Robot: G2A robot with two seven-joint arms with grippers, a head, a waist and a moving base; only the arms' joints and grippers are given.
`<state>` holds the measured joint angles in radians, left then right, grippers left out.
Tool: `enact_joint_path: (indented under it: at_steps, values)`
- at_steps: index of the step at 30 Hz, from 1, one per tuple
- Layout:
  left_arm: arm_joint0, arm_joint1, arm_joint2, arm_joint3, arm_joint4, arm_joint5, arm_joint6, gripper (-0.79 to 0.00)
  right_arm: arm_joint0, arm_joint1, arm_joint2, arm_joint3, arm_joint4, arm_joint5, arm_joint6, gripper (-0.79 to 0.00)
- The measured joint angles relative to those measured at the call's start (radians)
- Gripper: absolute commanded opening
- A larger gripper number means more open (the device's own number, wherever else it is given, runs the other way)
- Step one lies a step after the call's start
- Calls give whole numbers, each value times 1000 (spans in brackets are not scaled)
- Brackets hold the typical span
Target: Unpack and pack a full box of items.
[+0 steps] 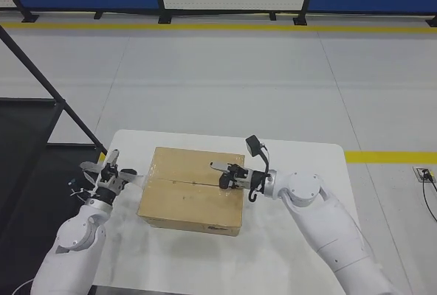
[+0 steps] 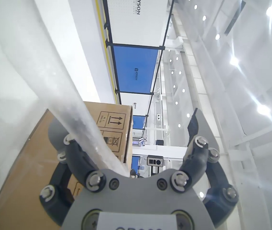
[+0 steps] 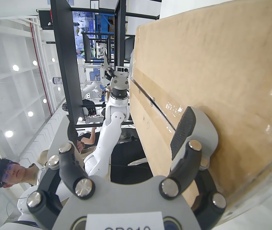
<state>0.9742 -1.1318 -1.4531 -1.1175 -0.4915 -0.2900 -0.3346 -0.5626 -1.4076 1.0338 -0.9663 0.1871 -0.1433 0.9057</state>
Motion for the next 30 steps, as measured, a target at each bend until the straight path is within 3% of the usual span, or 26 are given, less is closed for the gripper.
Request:
enact_joint_path:
  at_steps: [7,19,30]
  values:
    - [70,7,-42,-145,93,-61,50,0,12,-3,-4,29,14,-12,10,0]
    - [157,15,-80,-373,274,-43,99,0,15,-2,2,61,30,-46,27,0]
    - [182,13,-64,-471,363,-28,81,0,3,4,15,59,38,-65,37,0]
